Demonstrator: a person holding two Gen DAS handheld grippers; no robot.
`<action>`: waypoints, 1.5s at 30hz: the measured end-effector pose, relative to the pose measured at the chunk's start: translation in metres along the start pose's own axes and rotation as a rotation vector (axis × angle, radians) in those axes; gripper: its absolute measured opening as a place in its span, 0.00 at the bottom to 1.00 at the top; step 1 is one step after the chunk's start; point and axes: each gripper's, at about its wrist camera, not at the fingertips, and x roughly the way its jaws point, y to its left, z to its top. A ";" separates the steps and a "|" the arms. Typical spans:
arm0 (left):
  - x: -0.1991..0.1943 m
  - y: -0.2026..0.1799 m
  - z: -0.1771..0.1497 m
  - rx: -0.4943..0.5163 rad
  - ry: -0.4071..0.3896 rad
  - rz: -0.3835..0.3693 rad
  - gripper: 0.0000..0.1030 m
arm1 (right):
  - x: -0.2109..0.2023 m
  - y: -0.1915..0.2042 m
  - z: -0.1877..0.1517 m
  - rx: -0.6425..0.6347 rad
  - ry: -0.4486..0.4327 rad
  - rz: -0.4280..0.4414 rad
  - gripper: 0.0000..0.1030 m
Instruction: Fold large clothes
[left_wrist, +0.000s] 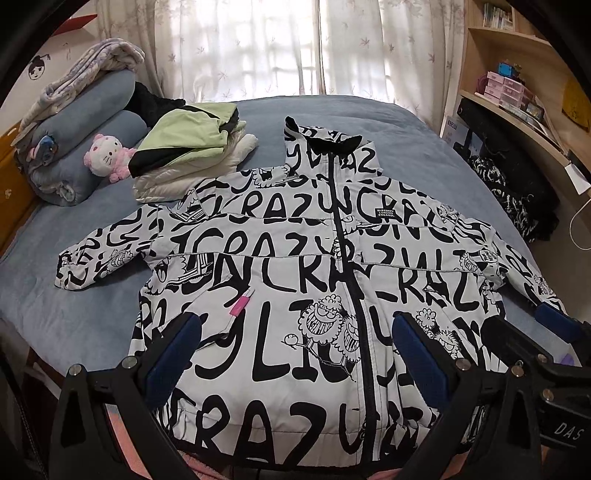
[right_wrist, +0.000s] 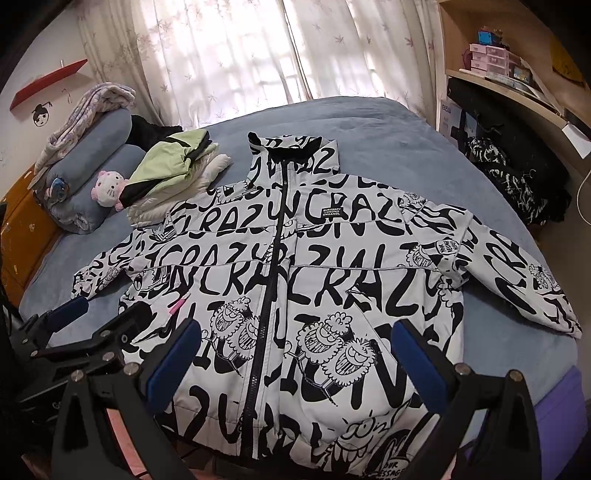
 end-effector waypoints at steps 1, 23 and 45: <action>0.000 0.000 0.000 0.000 0.000 0.001 0.99 | 0.000 0.000 0.000 0.001 0.000 0.001 1.00; 0.004 -0.002 -0.005 0.002 0.010 0.005 0.99 | 0.008 -0.001 -0.011 0.014 0.004 0.003 1.00; -0.007 -0.021 0.012 0.019 -0.038 -0.071 0.99 | -0.027 -0.025 0.012 0.065 -0.179 0.053 1.00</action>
